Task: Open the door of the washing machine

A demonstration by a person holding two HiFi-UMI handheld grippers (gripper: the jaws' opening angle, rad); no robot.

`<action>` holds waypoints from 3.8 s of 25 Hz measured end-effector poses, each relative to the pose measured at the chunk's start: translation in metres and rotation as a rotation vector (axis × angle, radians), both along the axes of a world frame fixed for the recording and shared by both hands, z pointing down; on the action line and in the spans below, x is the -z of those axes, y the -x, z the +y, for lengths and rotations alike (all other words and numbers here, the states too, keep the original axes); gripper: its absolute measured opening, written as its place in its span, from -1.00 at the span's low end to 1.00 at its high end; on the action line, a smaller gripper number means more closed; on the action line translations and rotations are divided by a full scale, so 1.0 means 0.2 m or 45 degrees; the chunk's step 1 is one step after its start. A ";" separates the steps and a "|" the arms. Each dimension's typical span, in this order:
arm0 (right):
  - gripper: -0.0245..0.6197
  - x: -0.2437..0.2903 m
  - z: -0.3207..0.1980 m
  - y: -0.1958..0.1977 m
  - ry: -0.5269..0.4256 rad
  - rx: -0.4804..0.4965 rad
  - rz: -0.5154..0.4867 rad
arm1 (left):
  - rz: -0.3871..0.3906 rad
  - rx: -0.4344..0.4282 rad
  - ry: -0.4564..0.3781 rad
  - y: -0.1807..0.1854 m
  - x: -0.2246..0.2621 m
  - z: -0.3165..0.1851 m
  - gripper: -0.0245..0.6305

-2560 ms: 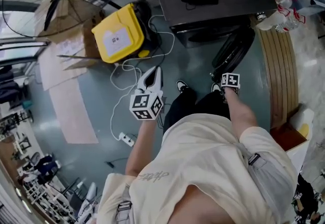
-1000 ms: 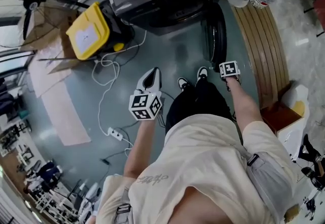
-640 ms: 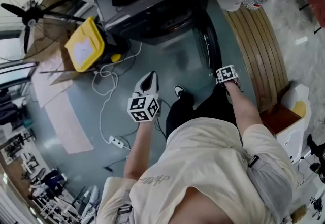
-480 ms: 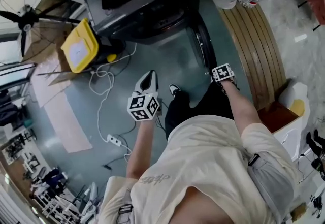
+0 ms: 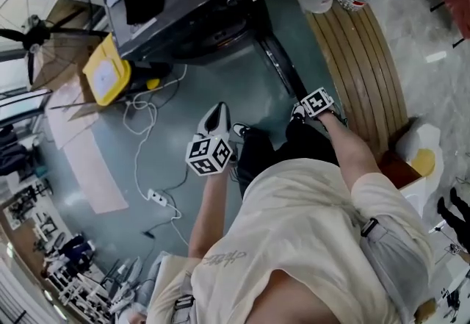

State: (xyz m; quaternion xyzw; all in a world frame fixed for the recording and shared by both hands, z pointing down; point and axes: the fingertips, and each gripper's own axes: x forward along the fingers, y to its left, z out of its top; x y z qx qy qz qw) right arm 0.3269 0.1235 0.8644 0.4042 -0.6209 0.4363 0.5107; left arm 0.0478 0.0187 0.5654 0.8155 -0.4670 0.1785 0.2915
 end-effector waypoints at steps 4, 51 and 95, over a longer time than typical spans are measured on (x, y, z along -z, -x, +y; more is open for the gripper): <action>-0.70 0.01 0.01 -0.13 0.034 0.008 0.008 | -0.025 -0.035 0.013 -0.09 0.02 0.00 -0.87; -0.71 0.04 -0.93 -1.21 -0.126 0.612 0.116 | 0.029 0.185 -0.017 -0.69 0.16 -0.90 -0.87; -0.82 0.17 -1.16 -1.53 -0.246 0.388 0.250 | 0.016 0.178 -0.008 -0.77 0.07 -0.78 -0.87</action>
